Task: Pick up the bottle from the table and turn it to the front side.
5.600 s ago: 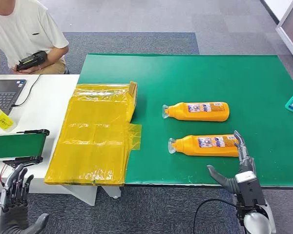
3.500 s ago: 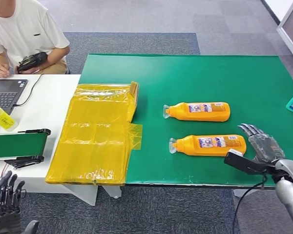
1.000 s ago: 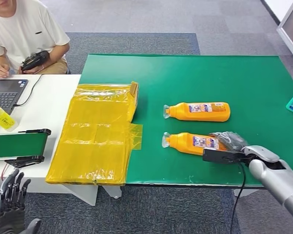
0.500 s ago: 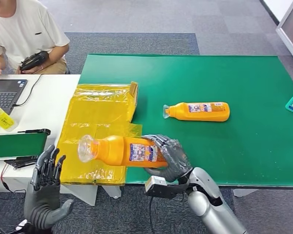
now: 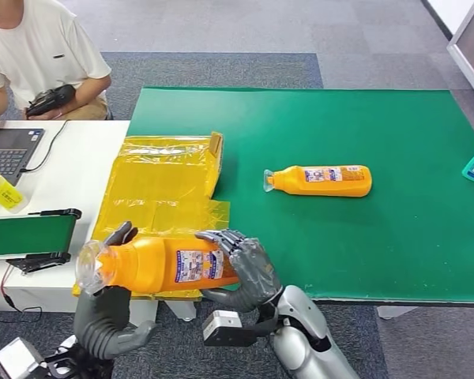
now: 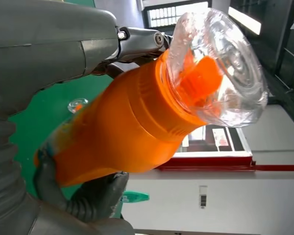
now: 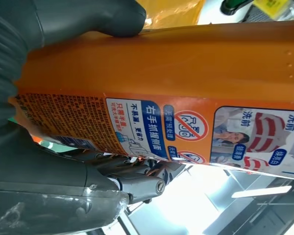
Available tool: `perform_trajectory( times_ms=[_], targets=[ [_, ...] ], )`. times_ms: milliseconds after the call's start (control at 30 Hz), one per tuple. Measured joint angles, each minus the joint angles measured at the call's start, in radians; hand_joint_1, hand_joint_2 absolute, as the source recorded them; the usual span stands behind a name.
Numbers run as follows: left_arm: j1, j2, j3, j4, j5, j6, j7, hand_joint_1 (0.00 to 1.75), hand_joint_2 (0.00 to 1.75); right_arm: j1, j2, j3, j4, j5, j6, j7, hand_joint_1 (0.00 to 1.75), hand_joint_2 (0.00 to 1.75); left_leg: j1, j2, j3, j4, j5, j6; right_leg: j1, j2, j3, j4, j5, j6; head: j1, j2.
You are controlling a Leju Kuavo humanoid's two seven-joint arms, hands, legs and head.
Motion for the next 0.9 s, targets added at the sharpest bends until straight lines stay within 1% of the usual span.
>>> perform_trajectory(
  times_ms=[167, 233, 333, 500, 767, 900],
  targets=[
    [-0.032, 0.016, -0.05, 0.0, -0.006, 0.011, 0.019, 0.0, 1.75, 0.009, 0.021, 0.034, 0.022, 0.05, -0.072, -0.003, 1.75, 1.75, 0.0, 0.0, 0.0, 0.0, 0.0, 0.0, 0.0, 0.0, 0.0, 0.0, 0.0, 0.0, 0.0, 0.0],
    [-0.047, 0.019, -0.066, 0.002, -0.013, 0.025, 0.032, 0.0, 1.75, 0.011, 0.023, 0.042, 0.027, 0.06, -0.086, -0.002, 1.75, 1.75, 0.0, 0.0, 0.0, 0.0, 0.0, 0.0, -0.001, 0.0, 0.0, 0.0, 0.0, 0.0, 0.0, 0.0],
    [-0.073, 0.022, -0.077, 0.012, -0.011, 0.046, 0.051, 0.0, 1.75, 0.014, 0.026, 0.06, 0.034, 0.07, -0.095, -0.005, 1.75, 1.75, 0.0, 0.0, 0.0, 0.0, 0.0, 0.0, -0.001, 0.0, 0.0, 0.0, 0.0, 0.0, 0.0, 0.0],
    [-0.095, 0.027, -0.094, 0.051, -0.006, 0.044, 0.076, 0.0, 1.75, 0.022, 0.033, 0.096, 0.037, 0.075, -0.109, -0.013, 1.75, 1.75, 0.0, 0.0, 0.0, 0.0, 0.0, 0.0, -0.001, 0.0, 0.0, 0.0, 0.0, 0.0, 0.0, 0.0],
    [-0.114, 0.029, -0.113, 0.102, -0.007, 0.053, 0.084, 0.01, 1.75, 0.027, 0.033, 0.101, 0.043, 0.074, -0.113, -0.006, 1.75, 1.75, 0.0, 0.0, 0.0, 0.0, 0.0, 0.0, -0.001, 0.0, 0.0, 0.0, 0.0, 0.0, 0.0, 0.0],
    [-0.119, 0.031, -0.128, 0.117, -0.032, 0.091, 0.09, 1.75, 1.75, 0.028, 0.031, 0.101, 0.05, 0.073, -0.119, -0.002, 1.75, 1.75, 0.0, 0.0, 0.0, 0.0, 0.0, 0.0, -0.001, 0.0, 0.0, 0.0, 0.0, 0.0, 0.0, 0.0]
  ],
)
